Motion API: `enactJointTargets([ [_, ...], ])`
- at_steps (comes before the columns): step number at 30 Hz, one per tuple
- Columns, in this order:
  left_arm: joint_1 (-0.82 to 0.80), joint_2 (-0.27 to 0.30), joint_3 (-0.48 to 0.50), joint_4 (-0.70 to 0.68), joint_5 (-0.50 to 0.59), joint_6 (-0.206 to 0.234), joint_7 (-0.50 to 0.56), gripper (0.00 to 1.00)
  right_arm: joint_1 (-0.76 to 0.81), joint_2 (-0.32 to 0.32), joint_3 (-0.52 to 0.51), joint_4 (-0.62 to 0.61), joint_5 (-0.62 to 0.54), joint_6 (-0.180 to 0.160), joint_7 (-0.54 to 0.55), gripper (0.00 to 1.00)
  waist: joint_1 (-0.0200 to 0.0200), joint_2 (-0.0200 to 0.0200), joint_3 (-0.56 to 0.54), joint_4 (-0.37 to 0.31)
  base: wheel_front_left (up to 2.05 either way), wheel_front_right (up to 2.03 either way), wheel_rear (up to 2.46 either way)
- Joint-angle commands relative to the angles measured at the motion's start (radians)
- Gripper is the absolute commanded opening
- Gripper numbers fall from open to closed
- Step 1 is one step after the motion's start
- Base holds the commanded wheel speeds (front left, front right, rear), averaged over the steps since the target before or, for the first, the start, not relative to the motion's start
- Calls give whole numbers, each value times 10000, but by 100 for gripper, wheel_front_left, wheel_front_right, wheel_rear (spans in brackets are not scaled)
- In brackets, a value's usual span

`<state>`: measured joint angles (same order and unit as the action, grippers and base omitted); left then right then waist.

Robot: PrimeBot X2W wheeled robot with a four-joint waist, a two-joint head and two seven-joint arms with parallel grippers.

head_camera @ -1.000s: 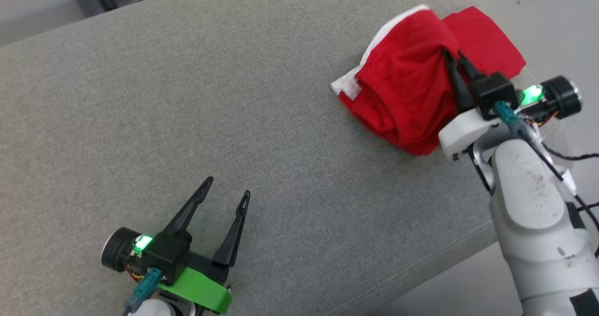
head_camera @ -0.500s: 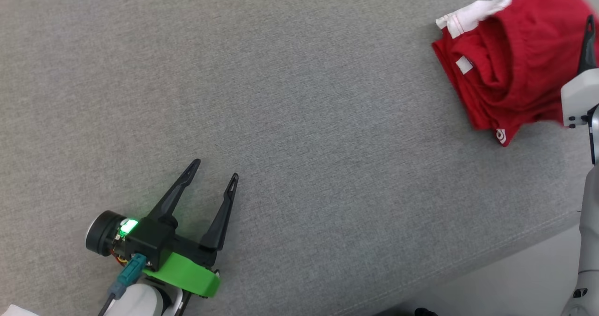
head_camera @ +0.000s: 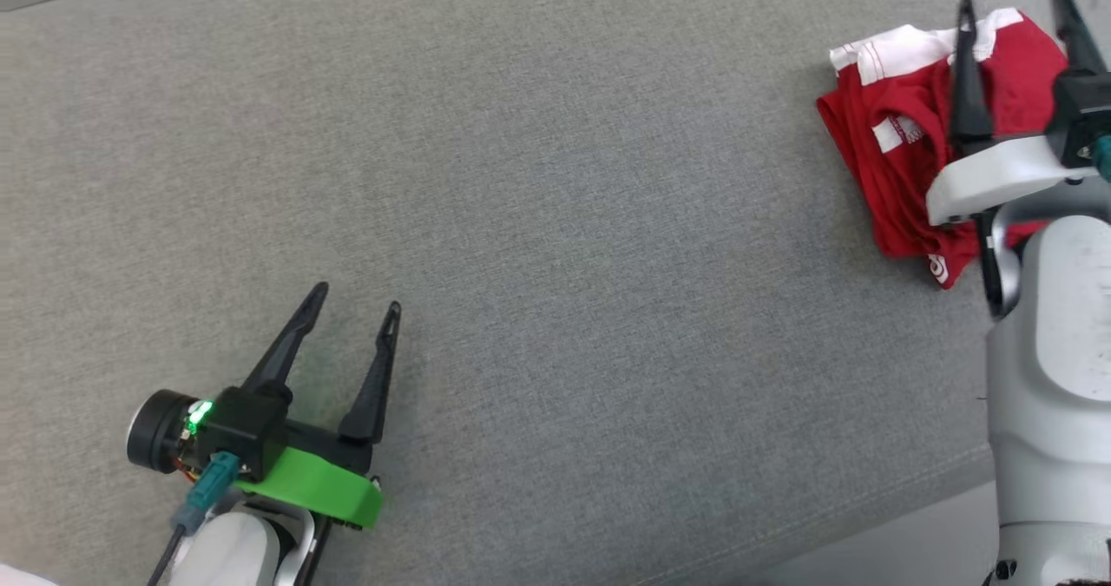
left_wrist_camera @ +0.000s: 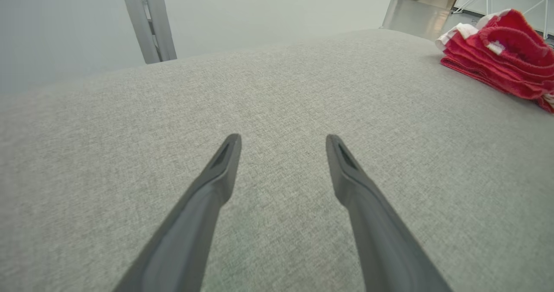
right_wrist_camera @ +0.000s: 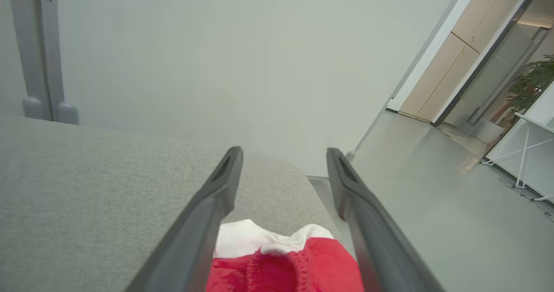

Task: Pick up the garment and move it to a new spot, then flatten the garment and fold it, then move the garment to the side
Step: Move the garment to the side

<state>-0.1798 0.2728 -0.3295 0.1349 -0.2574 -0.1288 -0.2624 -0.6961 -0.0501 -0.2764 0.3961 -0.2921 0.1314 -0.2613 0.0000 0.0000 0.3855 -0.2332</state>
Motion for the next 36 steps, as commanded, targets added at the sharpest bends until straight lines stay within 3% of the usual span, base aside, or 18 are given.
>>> enactJointTargets([
  [1, -202, -53, 177, 94, 37, -30, -23, 100, 222, -27, 300, -186, 396, -18, -33, 100, 0, 0, -232, 269, 0, 0, 0],
  [11, 58, -683, 1549, 729, 360, -30, -23, 100, 1635, -44, 2378, -558, 2615, -18, -42, 100, 0, 0, -945, 1448, 0, 0, 0],
  [23, 595, -1196, 2935, 1323, 885, -30, -23, 100, 3319, -30, 2822, -268, 3565, -18, -44, 100, 0, 0, -1889, 2678, 0, 0, 0],
  [36, 1696, -1625, 3723, 1262, 863, -30, -23, 100, 4974, -36, 2763, -101, 4273, -19, -44, 100, 0, 0, -2978, 3050, 0, 0, 0],
])
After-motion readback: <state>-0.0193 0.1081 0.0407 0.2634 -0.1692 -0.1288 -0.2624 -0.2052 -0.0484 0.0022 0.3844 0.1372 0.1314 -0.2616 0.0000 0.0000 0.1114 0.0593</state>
